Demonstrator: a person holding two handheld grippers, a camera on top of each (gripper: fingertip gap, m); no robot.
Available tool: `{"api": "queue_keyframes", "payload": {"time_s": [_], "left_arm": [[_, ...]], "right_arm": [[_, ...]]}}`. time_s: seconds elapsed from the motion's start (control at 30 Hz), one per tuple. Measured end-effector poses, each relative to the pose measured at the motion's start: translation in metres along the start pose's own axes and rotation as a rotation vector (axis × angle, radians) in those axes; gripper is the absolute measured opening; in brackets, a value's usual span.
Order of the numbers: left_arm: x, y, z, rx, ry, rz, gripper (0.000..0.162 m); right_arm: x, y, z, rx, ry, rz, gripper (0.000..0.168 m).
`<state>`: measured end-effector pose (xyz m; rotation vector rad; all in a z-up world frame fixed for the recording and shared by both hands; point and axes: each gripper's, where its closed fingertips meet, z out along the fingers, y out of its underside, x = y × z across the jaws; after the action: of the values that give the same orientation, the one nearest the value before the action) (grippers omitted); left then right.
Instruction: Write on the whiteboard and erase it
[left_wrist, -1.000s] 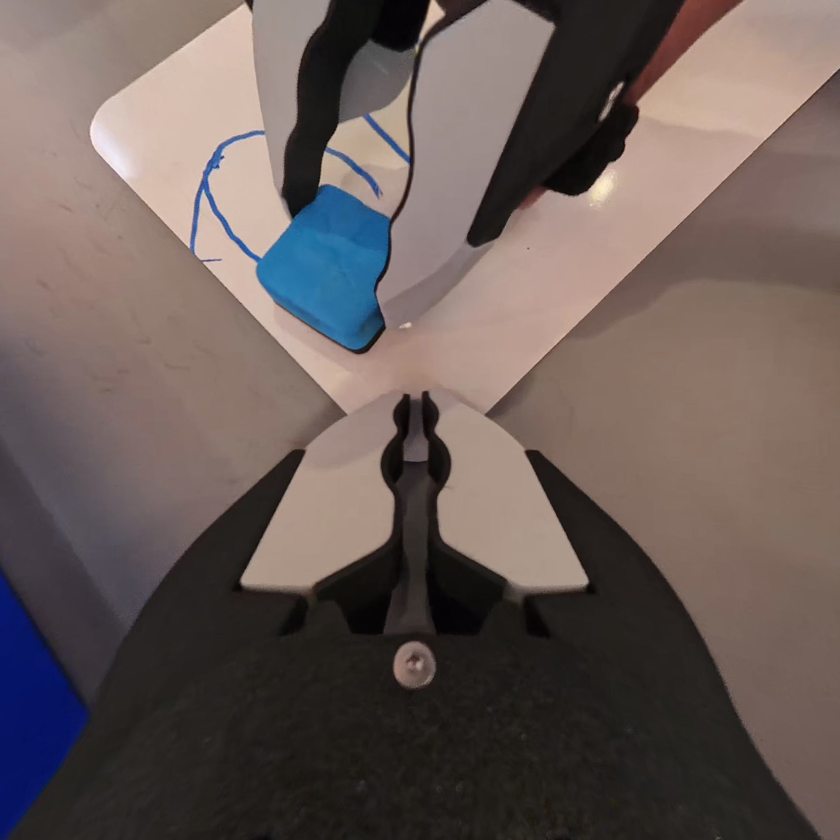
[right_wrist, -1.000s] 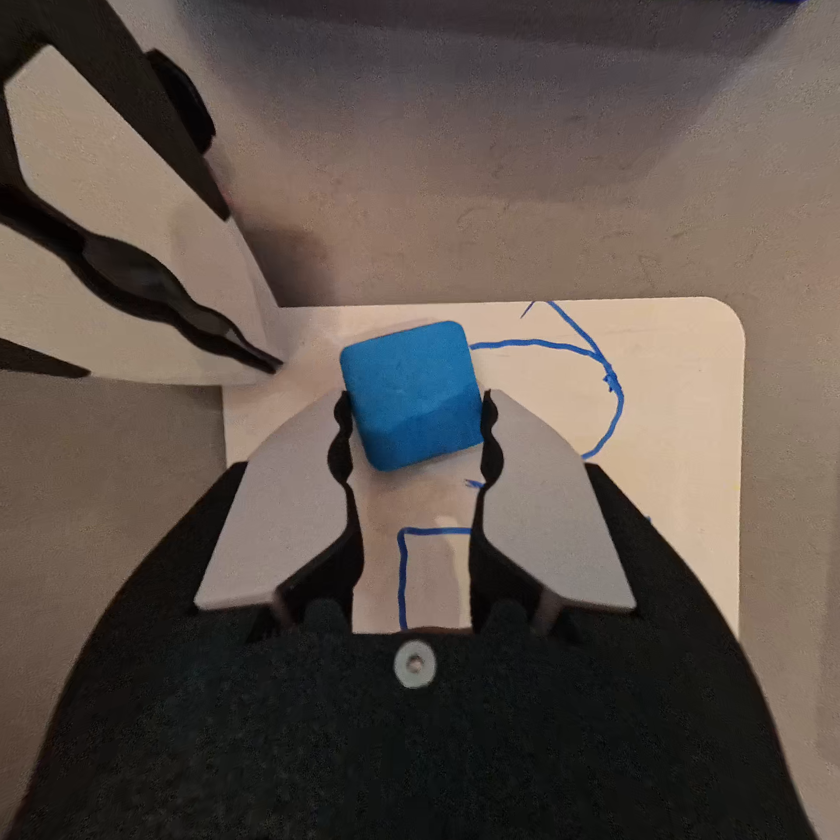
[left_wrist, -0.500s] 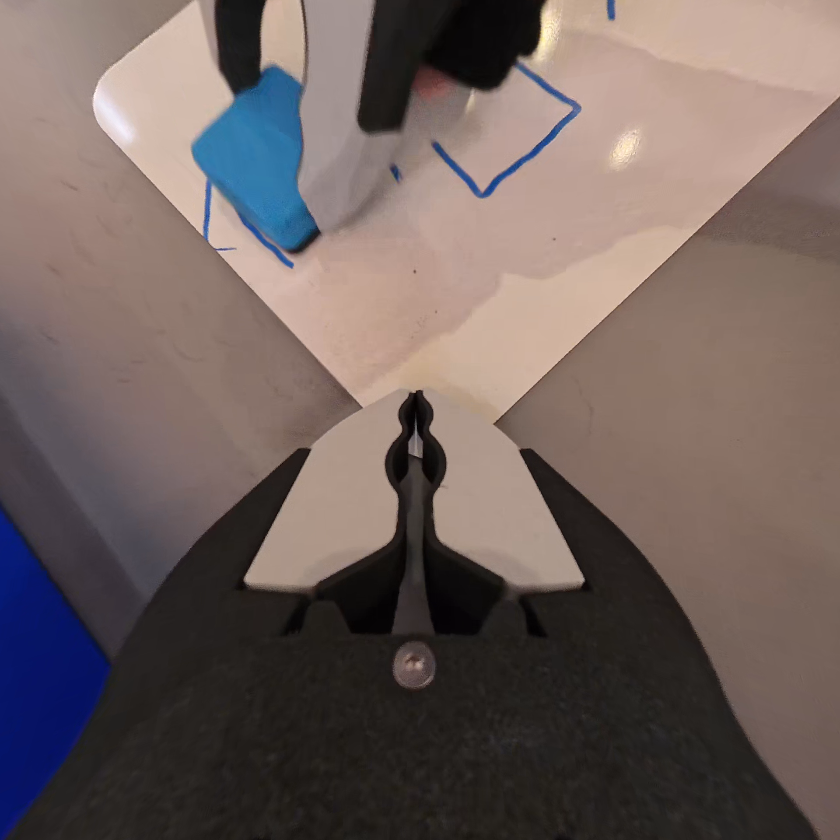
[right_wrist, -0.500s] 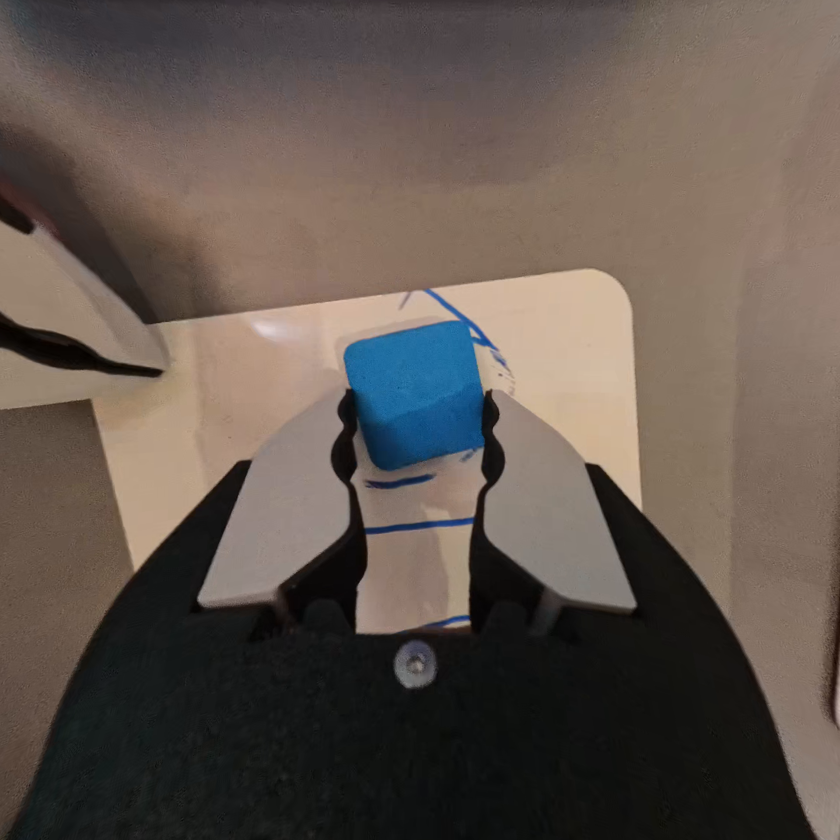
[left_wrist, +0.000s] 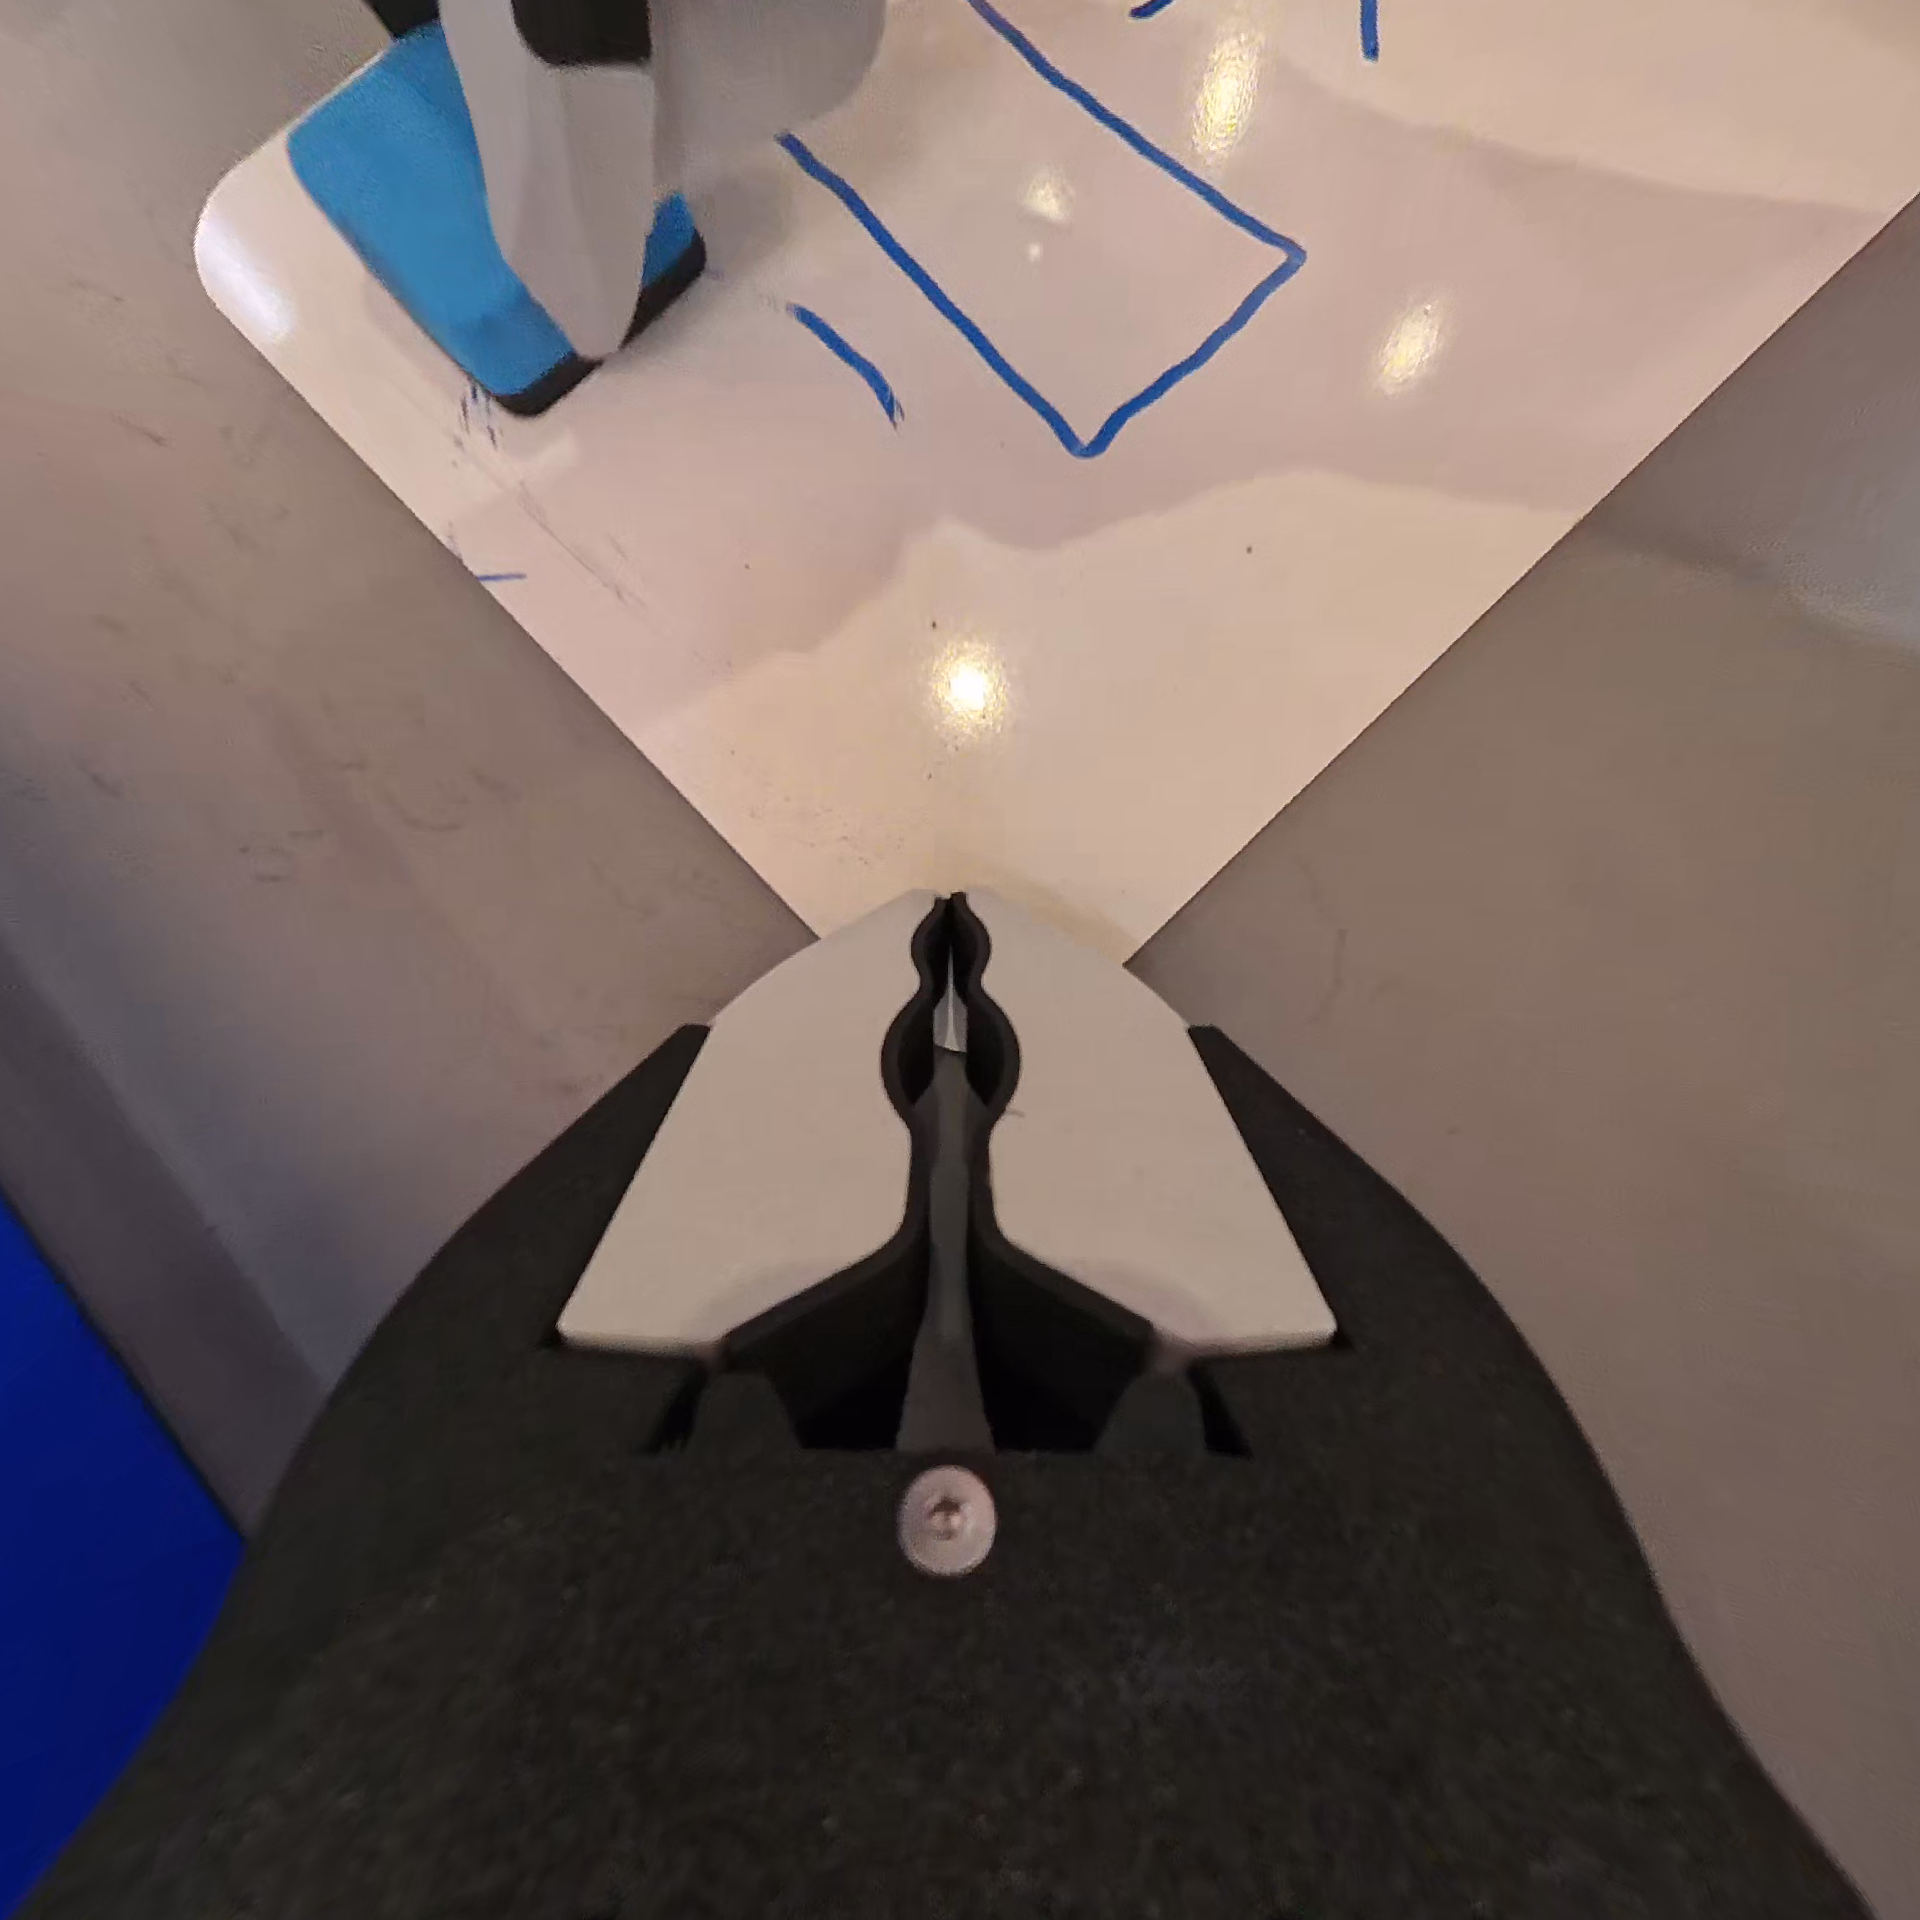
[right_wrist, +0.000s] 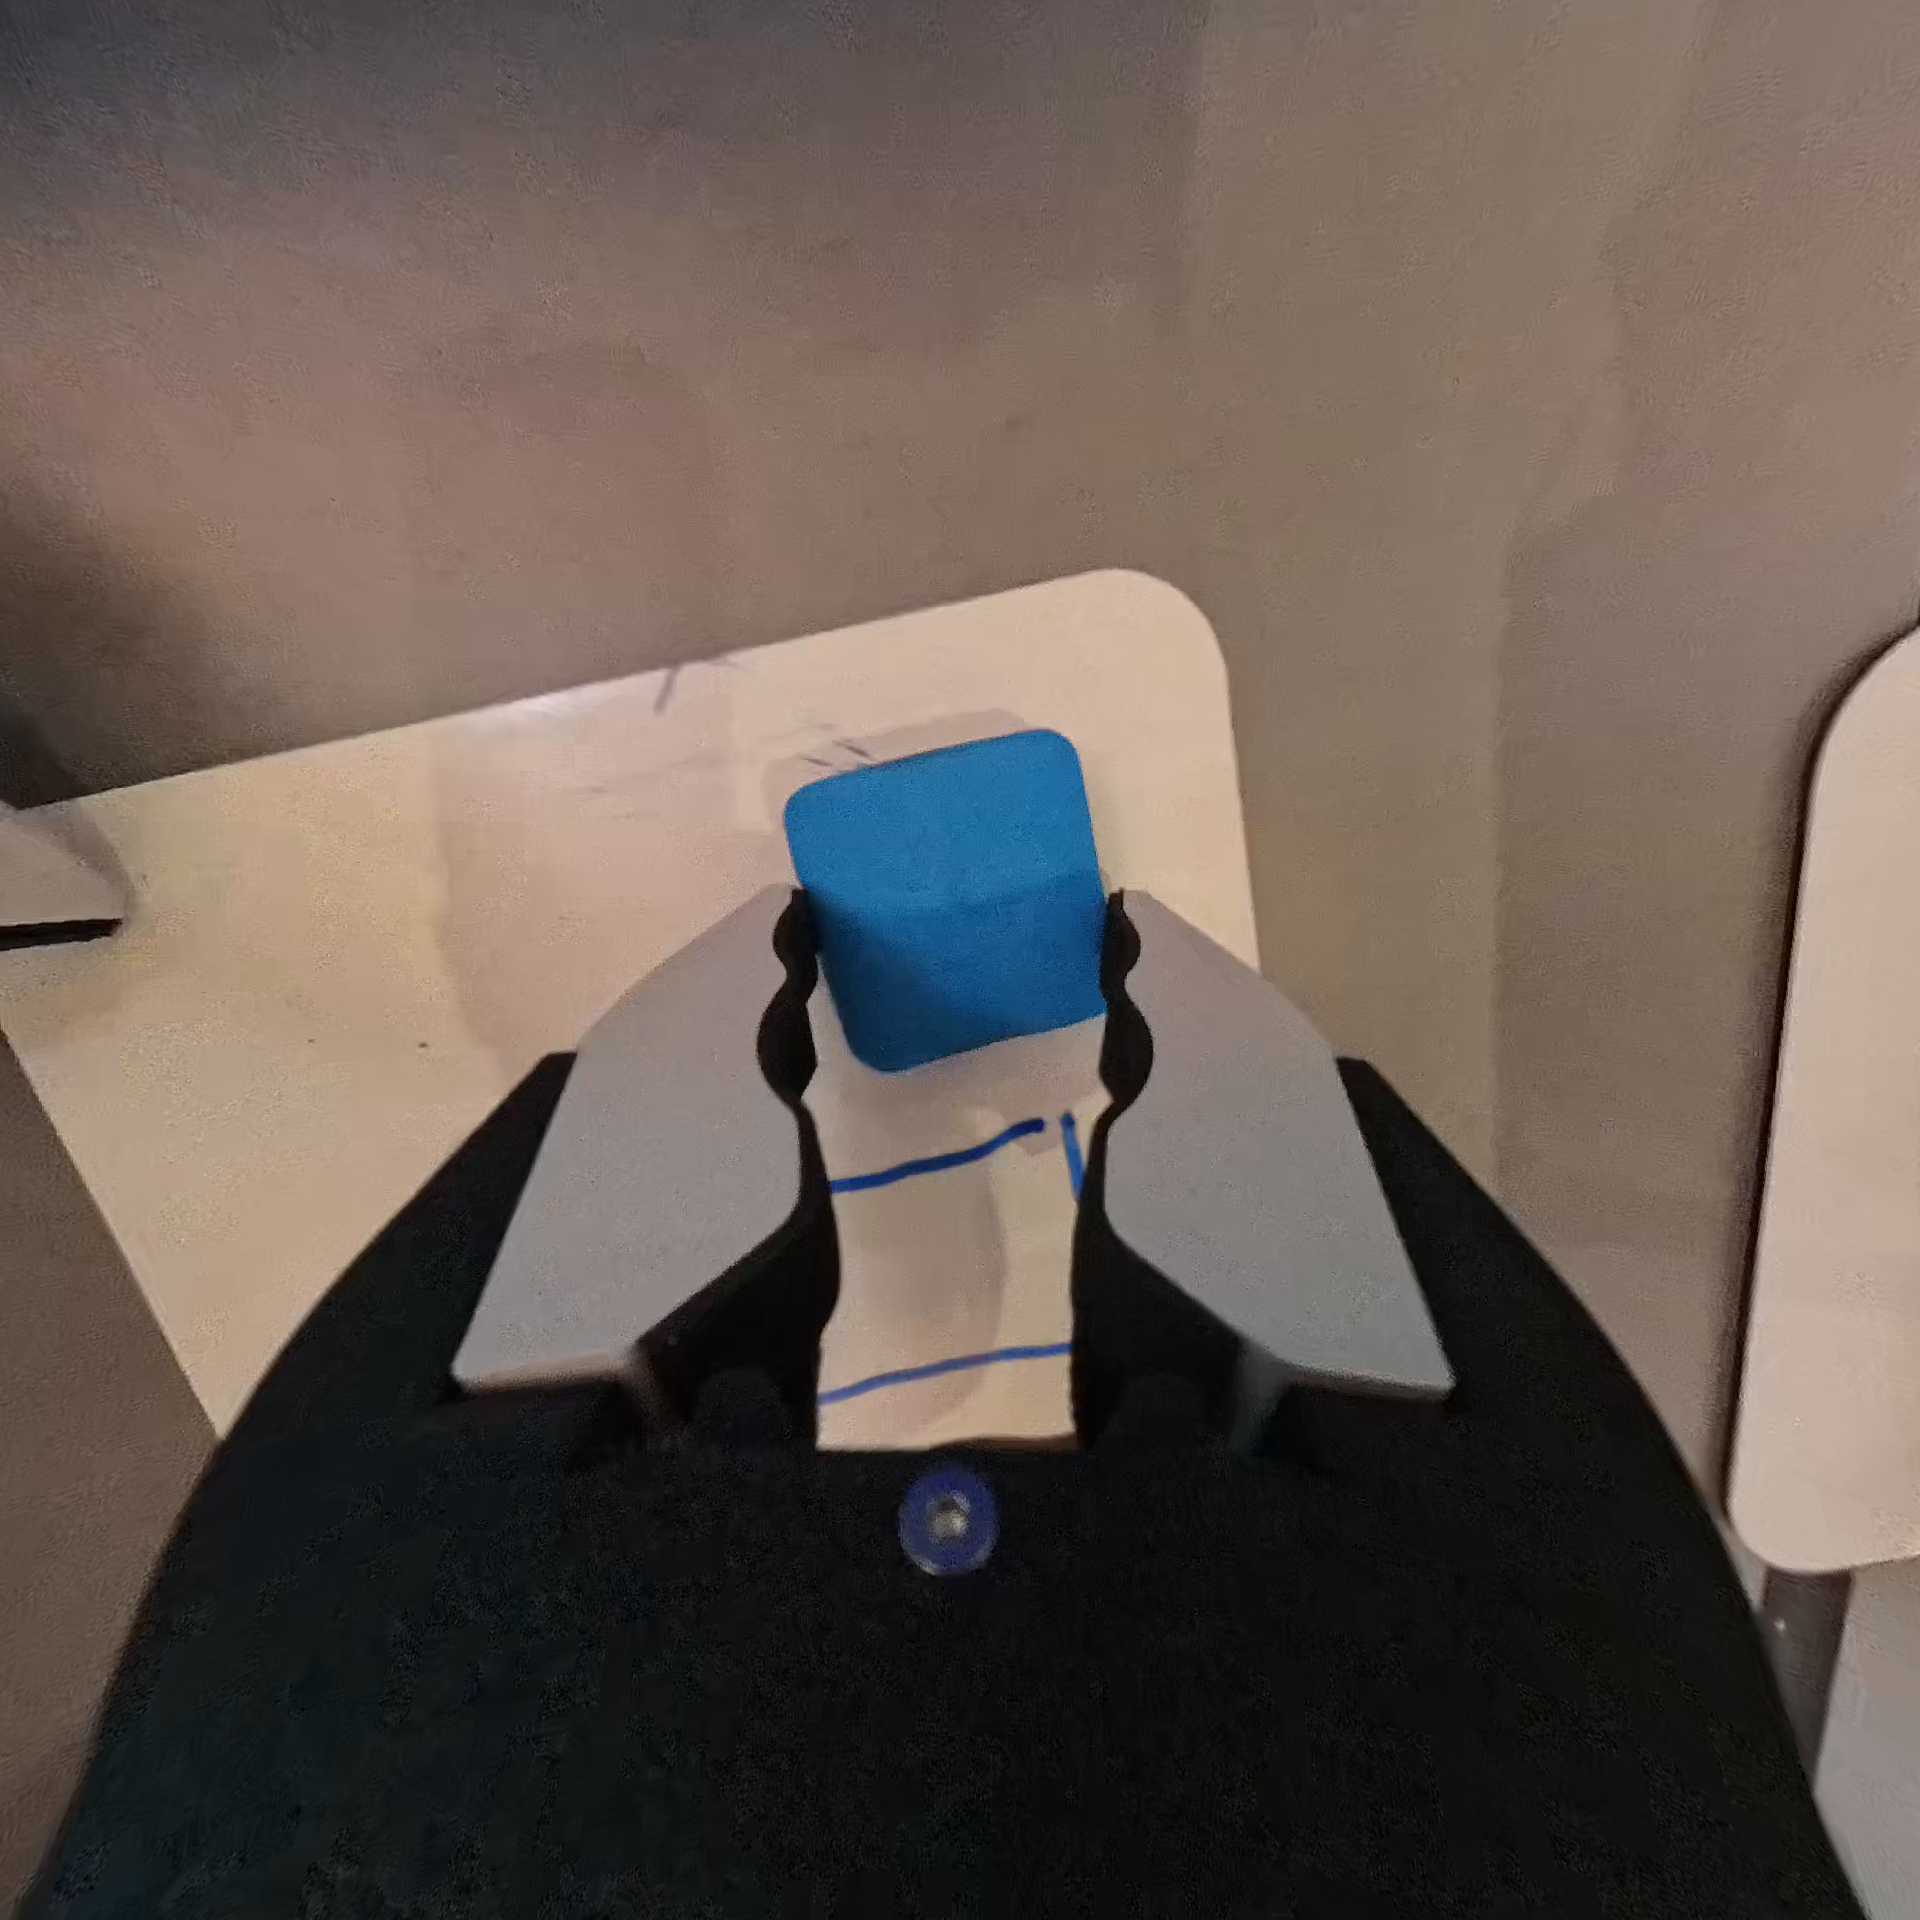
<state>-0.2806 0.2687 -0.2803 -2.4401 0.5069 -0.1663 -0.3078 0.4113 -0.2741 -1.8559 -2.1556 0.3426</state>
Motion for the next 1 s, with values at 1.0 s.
{"api": "queue_keyframes", "payload": {"time_s": [1.0], "left_arm": [[-0.001,-0.001,0.000,-0.018,-0.017,0.014,0.000]], "right_arm": [[-0.058,0.034,-0.018,-0.046,-0.008,-0.145,0.052]]}}
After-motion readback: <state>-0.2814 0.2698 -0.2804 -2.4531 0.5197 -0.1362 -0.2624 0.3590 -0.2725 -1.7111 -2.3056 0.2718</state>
